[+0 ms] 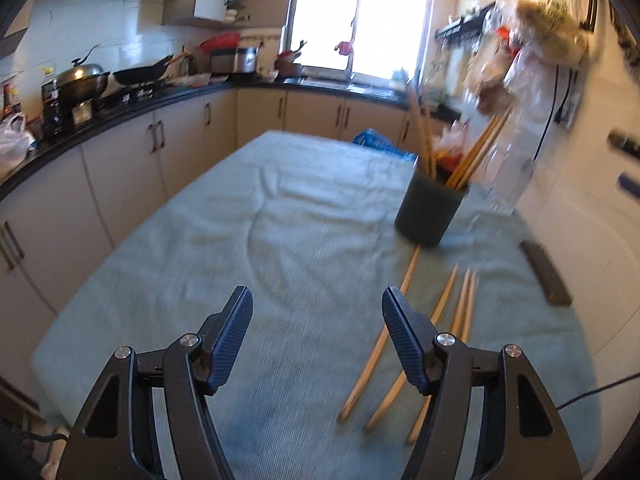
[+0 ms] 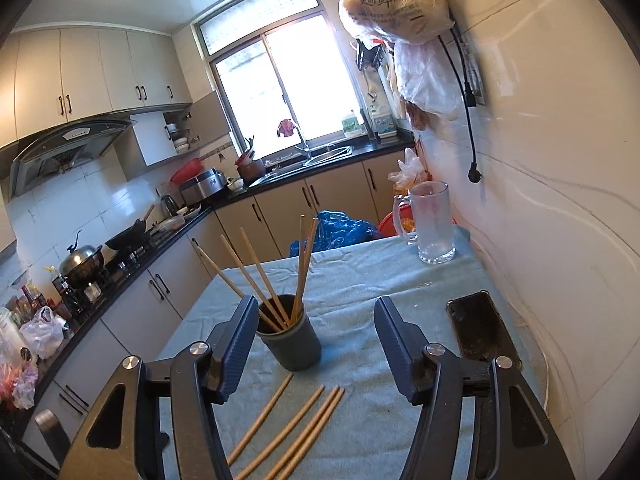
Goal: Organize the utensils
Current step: 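Withdraw both open grippers and move them over the remaining chopsticks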
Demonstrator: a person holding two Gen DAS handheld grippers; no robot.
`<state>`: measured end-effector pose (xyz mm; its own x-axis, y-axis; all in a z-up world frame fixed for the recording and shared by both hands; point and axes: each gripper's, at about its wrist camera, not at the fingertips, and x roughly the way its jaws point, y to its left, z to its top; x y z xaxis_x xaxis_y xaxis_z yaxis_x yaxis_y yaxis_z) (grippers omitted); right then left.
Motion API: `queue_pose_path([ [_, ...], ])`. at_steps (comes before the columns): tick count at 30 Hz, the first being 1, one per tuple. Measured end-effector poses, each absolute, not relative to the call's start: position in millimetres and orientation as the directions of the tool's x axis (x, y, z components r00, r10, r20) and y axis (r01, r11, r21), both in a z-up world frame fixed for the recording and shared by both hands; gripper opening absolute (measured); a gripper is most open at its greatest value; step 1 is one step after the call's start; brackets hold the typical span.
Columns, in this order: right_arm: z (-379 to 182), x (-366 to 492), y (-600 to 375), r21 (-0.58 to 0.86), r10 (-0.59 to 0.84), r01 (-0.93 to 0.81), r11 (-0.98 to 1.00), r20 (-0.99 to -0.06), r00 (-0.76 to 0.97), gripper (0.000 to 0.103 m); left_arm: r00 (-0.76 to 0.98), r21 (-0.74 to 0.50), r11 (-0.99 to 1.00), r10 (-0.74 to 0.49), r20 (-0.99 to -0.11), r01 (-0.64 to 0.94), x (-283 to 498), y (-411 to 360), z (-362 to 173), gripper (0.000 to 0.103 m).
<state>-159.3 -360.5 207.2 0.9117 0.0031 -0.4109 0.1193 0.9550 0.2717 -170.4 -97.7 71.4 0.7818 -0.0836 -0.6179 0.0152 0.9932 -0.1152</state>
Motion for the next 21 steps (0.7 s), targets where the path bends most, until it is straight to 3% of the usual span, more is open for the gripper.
queue_pose_path([
  [3, 207, -163, -361, 0.282, 0.016, 0.112, 0.953, -0.414, 0.91, 0.067, 0.743, -0.144, 0.989, -0.085, -0.663, -0.015, -175, -94, 61, 0.066],
  [7, 203, -152, -359, 0.309, 0.05, 0.096, 0.946, -0.433, 0.9, 0.067, 0.772, -0.154, 0.988, -0.096, -0.628, -0.002, -181, -101, 76, 0.067],
  [13, 196, -151, -352, 0.241, 0.071, 0.058, 0.969, -0.494, 0.867, 0.067, 0.82, -0.008, 0.99, -0.122, -0.56, 0.142, -171, -124, 103, 0.07],
  [21, 247, -201, -407, -0.024, -0.174, 0.192, 0.981, -0.537, 0.825, 0.069, 0.732, 0.094, 0.942, -0.185, -0.655, 0.321, -120, -136, 101, 0.07],
])
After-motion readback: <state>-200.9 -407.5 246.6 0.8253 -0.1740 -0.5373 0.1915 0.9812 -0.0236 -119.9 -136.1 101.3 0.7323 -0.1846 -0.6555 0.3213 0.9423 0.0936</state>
